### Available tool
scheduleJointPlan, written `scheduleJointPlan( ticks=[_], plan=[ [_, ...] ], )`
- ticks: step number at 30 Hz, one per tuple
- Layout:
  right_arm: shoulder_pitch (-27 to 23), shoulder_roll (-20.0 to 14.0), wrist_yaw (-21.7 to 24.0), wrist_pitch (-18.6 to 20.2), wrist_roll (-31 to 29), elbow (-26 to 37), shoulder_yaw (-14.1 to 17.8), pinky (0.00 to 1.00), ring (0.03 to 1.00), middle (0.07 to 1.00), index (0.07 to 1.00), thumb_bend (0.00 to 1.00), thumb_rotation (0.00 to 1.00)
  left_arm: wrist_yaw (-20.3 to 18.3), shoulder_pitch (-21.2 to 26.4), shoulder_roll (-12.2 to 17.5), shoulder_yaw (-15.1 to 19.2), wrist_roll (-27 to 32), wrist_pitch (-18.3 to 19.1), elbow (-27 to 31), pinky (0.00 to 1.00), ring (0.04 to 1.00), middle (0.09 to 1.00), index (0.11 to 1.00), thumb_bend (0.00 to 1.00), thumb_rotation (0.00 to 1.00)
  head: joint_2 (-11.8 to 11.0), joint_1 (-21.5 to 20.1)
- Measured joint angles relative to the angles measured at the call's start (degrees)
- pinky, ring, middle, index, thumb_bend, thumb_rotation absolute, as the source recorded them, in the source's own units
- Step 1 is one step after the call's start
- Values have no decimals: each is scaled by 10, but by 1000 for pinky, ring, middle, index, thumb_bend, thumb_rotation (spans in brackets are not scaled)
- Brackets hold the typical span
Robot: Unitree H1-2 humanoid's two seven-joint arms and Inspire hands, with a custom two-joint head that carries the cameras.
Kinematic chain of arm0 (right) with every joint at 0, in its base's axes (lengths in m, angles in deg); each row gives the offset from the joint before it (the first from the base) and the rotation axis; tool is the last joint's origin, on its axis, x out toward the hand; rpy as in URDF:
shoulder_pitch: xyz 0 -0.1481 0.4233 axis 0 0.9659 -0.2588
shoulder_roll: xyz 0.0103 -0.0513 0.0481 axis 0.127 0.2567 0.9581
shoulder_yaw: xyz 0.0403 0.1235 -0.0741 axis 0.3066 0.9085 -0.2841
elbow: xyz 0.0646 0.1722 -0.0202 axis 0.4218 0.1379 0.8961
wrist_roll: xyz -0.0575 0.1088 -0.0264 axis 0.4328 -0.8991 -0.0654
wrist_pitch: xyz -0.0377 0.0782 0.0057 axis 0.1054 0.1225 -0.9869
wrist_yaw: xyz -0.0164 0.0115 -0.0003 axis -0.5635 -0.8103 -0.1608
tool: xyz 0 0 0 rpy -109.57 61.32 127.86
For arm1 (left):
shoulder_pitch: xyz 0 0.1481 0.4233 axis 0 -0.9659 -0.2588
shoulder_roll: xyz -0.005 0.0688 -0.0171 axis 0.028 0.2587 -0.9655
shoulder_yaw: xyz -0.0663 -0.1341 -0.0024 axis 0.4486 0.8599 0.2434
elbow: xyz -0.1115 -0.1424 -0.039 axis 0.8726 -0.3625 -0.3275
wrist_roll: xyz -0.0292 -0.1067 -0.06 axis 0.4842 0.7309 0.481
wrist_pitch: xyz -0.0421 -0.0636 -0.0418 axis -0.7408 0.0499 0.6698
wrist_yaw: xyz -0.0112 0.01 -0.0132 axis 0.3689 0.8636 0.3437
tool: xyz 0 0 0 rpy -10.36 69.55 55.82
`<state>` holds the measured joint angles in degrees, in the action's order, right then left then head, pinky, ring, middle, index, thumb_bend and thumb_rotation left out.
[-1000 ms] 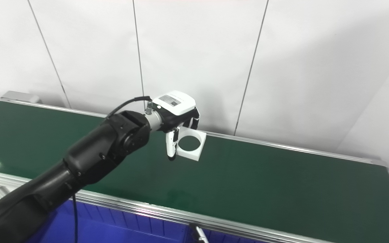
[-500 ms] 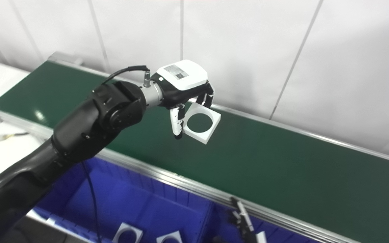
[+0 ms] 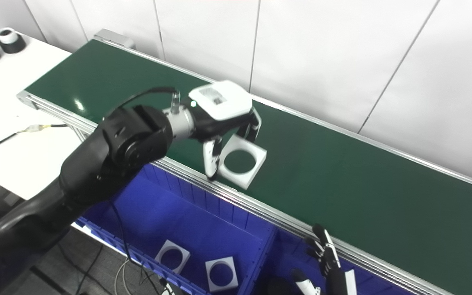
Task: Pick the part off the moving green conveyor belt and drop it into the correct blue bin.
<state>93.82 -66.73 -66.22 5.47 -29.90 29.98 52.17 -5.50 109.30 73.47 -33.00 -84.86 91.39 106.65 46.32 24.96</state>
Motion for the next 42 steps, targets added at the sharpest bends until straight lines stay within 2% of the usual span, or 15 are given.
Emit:
scheduleJointPlan(
  ticks=[2, 4, 7, 11, 13, 16, 20, 23, 26, 32, 38, 42],
  plan=[
    [0, 3, 5, 0, -2, 0, 4, 763, 838, 912, 927, 739, 691, -7, -16, -2, 4, -10, 2, 8, 189, 255, 390, 500, 519, 0, -3, 3],
    [0, 8, 12, 0, -5, 0, 10, 761, 843, 912, 928, 755, 697, -11, -31, -3, 7, -13, 2, 13, 198, 265, 457, 488, 525, 0, -6, 2],
    [2, 13, 16, 0, -6, 0, 15, 761, 841, 928, 929, 740, 684, -8, -61, -3, 10, -21, -1, 15, 191, 256, 473, 484, 526, 0, -9, -6],
    [6, 14, 16, 0, -2, -1, 18, 762, 832, 932, 928, 716, 656, -6, -103, -6, 10, -34, -7, 15, 210, 283, 476, 485, 526, 0, -10, -8],
    [5, 15, 17, 0, -2, -1, 19, 747, 841, 911, 925, 739, 661, -1, -124, -11, 8, -48, -12, 15, 240, 311, 416, 508, 519, 0, -11, -11],
    [6, 20, 23, 0, -3, -1, 23, 733, 850, 894, 923, 754, 672, 12, -156, -21, 4, -63, -22, 12, 300, 372, 420, 510, 521, 0, -11, -18],
    [7, 27, 30, 0, -4, -1, 27, 761, 857, 915, 923, 744, 650, 17, -179, -28, 2, -83, -34, 9, 305, 392, 439, 503, 524, 0, -15, -24],
    [7, 30, 36, 0, -5, -1, 29, 776, 855, 924, 922, 752, 645, 23, -189, -41, 4, -97, -37, -1, 264, 351, 417, 504, 522, 0, -15, -30],
    [8, 32, 36, 0, 0, -1, 30, 774, 852, 921, 922, 749, 644, 53, -207, -45, -3, -98, -55, -28, 240, 319, 401, 503, 520, 0, -17, -40],
    [10, 34, 36, 0, 7, -1, 30, 780, 858, 916, 929, 744, 638, 168, -244, -44, -15, -109, -98, -101, 236, 308, 399, 505, 519, 0, -19, -45],
    [14, 36, 36, 0, 9, -1, 29, 754, 854, 913, 926, 732, 633, 267, -244, -44, -15, -108, -126, -166, 252, 313, 401, 510, 519, 0, -20, -50],
    [16, 38, 36, 0, 10, -1, 29, 777, 860, 922, 923, 729, 617, 295, -244, -44, -13, -108, -128, -189, 290, 345, 409, 516, 519, 0, -23, -54]
  ],
)
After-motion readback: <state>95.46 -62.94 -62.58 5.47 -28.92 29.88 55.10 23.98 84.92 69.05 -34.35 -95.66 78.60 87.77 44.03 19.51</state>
